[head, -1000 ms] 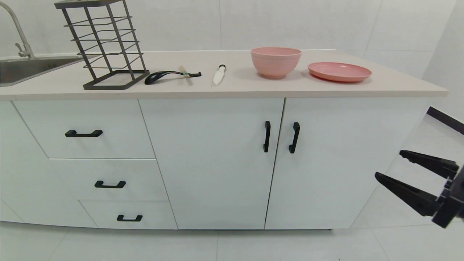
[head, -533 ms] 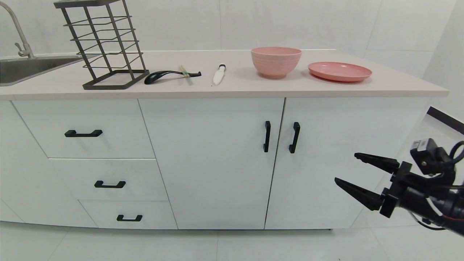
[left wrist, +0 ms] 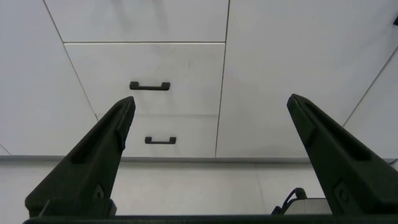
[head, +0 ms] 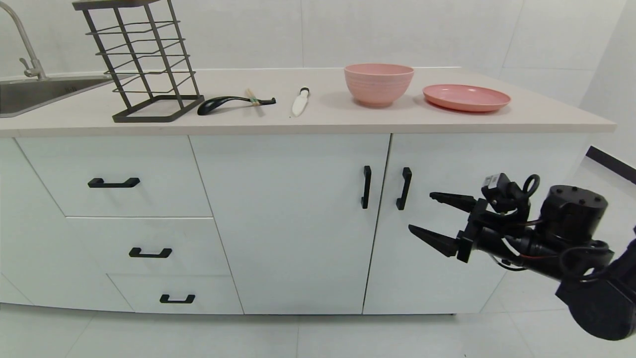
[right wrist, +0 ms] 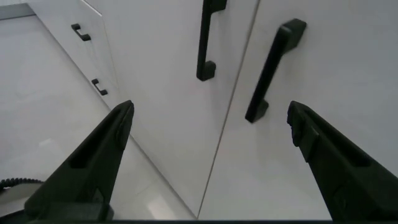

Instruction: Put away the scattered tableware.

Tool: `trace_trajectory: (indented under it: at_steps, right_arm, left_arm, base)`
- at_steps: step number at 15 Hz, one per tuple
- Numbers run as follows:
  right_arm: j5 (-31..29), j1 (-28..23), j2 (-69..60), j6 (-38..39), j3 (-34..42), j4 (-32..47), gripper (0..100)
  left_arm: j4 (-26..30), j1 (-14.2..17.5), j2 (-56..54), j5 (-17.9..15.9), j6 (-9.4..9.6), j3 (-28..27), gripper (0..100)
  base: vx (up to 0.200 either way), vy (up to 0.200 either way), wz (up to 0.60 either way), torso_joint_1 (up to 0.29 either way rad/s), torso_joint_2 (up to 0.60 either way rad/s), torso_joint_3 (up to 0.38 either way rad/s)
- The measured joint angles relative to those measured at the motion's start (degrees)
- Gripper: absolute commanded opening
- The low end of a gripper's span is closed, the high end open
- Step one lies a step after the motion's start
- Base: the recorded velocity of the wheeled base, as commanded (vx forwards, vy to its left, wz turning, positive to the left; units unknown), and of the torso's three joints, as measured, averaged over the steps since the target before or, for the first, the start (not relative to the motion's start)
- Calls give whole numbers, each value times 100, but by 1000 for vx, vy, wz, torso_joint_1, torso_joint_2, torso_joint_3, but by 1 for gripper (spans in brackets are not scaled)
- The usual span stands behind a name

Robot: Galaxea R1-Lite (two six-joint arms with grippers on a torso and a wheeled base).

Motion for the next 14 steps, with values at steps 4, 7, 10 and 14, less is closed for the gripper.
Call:
trace_trajectory:
  at_steps: [4, 7, 10, 14]
  right_arm:
    - [-7, 139, 358, -2, -297, 0, 100]
    - [-10, 148, 234, 26, 28, -61, 100]
    - [-13, 222, -224, 101, 532, -107, 100]
    - [-18, 255, -614, 148, 859, -104, 100]
  left_arm:
    - [-5, -2, 0, -29, -95, 0, 100]
    - [-9, 2, 0, -128, -134, 0, 100]
    - [-558, 2, 0, -323, 46, 0, 100]
    - [-2205, 0, 0, -1015, 139, -16, 100]
  base:
    - [0, 0, 0, 0, 0, 0]
    - [0, 0, 0, 0, 0, 0]
    - [0, 0, 0, 0, 0, 0]
    - [0, 0, 0, 0, 0, 0]
